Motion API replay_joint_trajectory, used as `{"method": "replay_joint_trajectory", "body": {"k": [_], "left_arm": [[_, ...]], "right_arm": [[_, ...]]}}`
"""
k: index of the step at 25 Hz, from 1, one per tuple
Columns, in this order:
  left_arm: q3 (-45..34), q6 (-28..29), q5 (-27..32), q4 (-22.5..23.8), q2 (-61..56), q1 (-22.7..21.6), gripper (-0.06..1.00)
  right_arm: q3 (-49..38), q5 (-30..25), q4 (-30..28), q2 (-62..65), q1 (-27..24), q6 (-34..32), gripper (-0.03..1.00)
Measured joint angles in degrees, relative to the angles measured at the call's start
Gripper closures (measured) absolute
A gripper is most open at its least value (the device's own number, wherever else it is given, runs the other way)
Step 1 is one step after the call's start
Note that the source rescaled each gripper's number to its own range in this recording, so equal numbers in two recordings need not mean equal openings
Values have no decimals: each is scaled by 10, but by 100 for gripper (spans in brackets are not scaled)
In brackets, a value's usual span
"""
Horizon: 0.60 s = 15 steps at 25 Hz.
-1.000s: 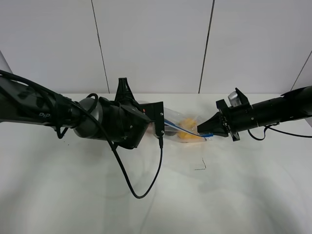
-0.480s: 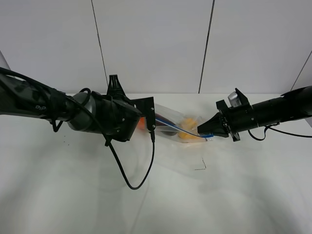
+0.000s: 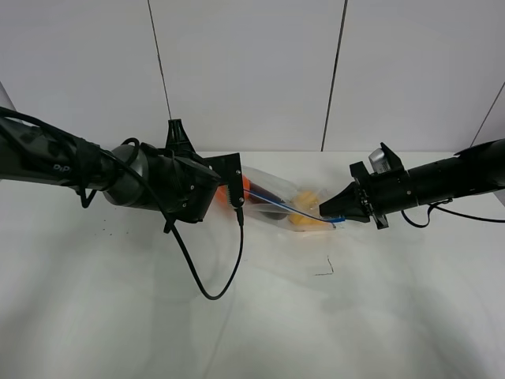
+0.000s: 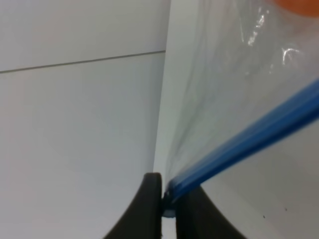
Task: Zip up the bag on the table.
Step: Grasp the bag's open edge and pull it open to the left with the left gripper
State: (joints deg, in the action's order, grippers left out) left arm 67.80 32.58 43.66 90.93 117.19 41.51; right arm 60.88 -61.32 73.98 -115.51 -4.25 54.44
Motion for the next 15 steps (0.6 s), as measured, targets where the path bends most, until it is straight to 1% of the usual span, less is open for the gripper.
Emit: {"method": "replay_joint_trajectory", "body": {"k": [3,5,7,8,11,13,15], "left_arm": [[0,2,-3,0,0,0,94],[0,2,-4,0,0,-1,88],[0,2,-1,0,0,-4,74],[0,2,0,0,0,-5,62],[0,6,2,0,0,-7,36],[0,14,2,0,0,-7,27],[0,21,2,0,0,-7,24]], "right_arm": [[0,1,-1,0,0,-1,97],[0,1,-4,0,0,-1,97],[0,2,-10,0,-1,-1,97],[0,2,-12,0,-1,-1,97],[0,2,-15,0,-1,-1,97],[0,2,-16,0,-1,-1,97],[0,2,-16,0,-1,-1,97]]}}
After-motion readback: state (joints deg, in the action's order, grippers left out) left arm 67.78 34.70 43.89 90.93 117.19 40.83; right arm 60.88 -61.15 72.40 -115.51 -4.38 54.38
